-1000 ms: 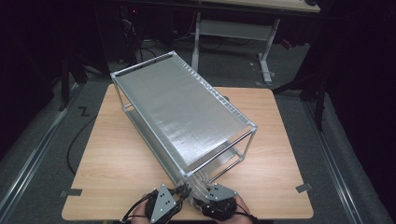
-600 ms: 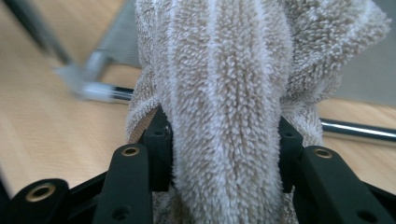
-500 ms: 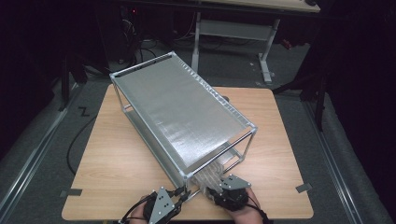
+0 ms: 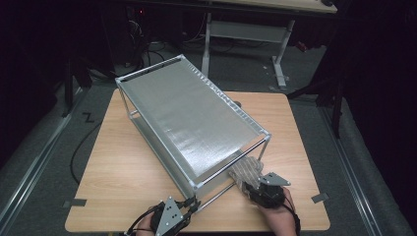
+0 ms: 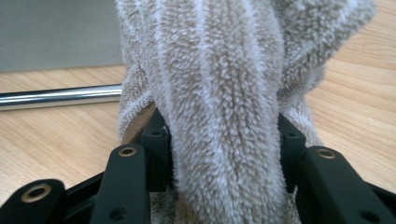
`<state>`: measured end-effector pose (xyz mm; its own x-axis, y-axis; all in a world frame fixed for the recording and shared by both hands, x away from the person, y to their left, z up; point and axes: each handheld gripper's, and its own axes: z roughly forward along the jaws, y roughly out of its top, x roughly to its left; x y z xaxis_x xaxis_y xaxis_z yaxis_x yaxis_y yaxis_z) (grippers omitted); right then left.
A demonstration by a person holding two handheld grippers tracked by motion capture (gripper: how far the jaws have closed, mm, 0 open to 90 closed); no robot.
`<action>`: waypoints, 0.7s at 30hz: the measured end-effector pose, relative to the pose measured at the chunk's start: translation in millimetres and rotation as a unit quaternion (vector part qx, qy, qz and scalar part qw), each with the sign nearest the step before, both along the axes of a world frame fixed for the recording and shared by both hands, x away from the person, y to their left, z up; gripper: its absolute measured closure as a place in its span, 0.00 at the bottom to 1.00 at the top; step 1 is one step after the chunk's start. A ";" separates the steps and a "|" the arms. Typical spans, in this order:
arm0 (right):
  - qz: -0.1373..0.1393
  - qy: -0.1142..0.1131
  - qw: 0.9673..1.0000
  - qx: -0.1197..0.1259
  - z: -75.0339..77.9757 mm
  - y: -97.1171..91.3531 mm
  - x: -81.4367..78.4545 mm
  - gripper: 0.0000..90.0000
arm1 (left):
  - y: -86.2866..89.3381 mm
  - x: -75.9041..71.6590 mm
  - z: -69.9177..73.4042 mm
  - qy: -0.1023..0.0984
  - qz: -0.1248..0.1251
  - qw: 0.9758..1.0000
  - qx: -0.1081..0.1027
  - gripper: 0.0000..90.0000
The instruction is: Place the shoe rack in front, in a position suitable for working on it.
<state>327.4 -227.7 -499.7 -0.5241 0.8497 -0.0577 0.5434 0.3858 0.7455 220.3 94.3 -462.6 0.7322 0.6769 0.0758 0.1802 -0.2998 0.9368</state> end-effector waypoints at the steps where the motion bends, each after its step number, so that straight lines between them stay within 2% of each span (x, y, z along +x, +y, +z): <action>1: 0.001 -0.001 1.000 0.000 -0.1 -0.4 0.1 0.58 | -0.2 0.0 -0.1 0.000 0.000 1.000 -0.002 0.87; 8: 0.017 0.004 1.000 0.000 -0.1 10.1 -5.9 0.58 | 0.4 1.1 0.6 0.003 -0.004 1.000 0.000 0.88; 13: 0.052 0.008 0.999 0.000 0.3 26.7 -16.3 0.58 | 0.6 1.5 0.7 0.007 -0.006 1.000 -0.003 0.88; 17: 0.094 0.008 0.996 -0.002 -0.3 47.4 -28.7 0.58 | 0.7 1.8 0.7 0.009 -0.008 1.000 -0.005 0.88; 21: 0.141 0.008 0.990 -0.007 -0.4 71.3 -43.3 0.58 | 1.6 2.8 0.6 0.012 -0.012 1.000 -0.009 0.88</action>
